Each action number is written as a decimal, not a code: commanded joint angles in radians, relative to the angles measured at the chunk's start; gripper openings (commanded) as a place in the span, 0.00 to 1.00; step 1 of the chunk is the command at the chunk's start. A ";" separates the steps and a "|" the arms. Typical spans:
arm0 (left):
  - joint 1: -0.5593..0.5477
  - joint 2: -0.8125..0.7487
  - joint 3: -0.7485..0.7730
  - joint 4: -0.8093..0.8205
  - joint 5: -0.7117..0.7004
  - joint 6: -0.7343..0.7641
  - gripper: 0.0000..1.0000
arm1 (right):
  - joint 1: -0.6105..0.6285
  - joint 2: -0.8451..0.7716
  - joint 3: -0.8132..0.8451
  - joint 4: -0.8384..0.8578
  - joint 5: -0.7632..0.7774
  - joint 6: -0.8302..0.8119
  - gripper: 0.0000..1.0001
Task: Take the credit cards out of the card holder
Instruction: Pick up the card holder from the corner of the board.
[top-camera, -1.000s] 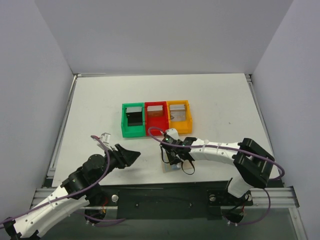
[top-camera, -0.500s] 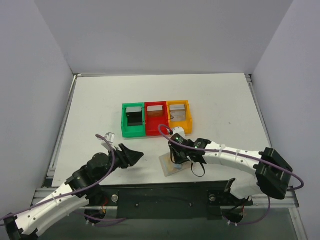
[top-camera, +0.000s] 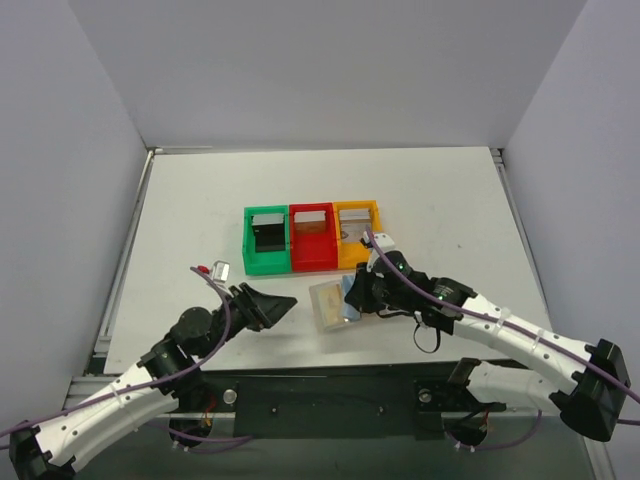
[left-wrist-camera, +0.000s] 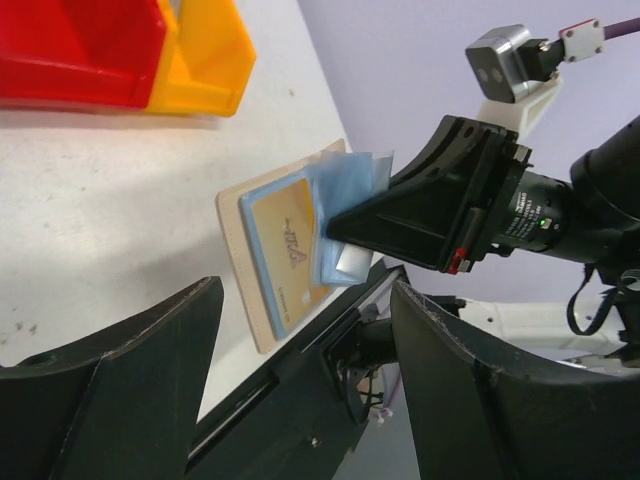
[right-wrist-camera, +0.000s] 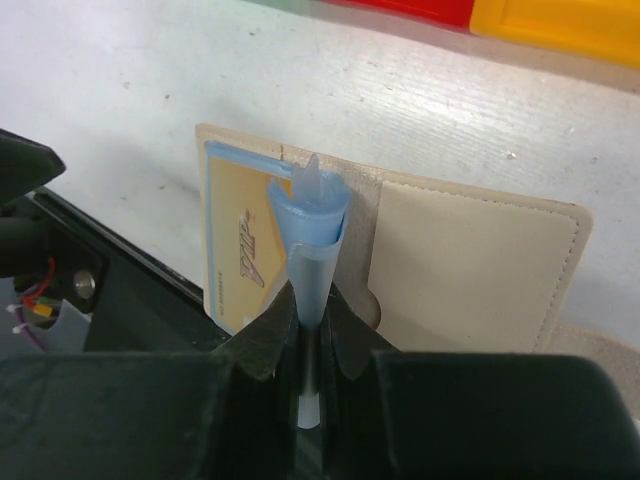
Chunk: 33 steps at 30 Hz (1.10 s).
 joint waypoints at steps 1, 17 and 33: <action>0.004 0.003 -0.009 0.191 0.021 0.001 0.79 | -0.003 -0.031 0.076 0.005 -0.060 0.004 0.00; 0.004 0.169 -0.005 0.378 0.096 0.022 0.76 | 0.002 -0.079 0.152 0.011 -0.118 0.032 0.00; 0.004 0.255 -0.005 0.469 0.151 0.007 0.64 | 0.012 -0.094 0.150 0.031 -0.135 0.044 0.00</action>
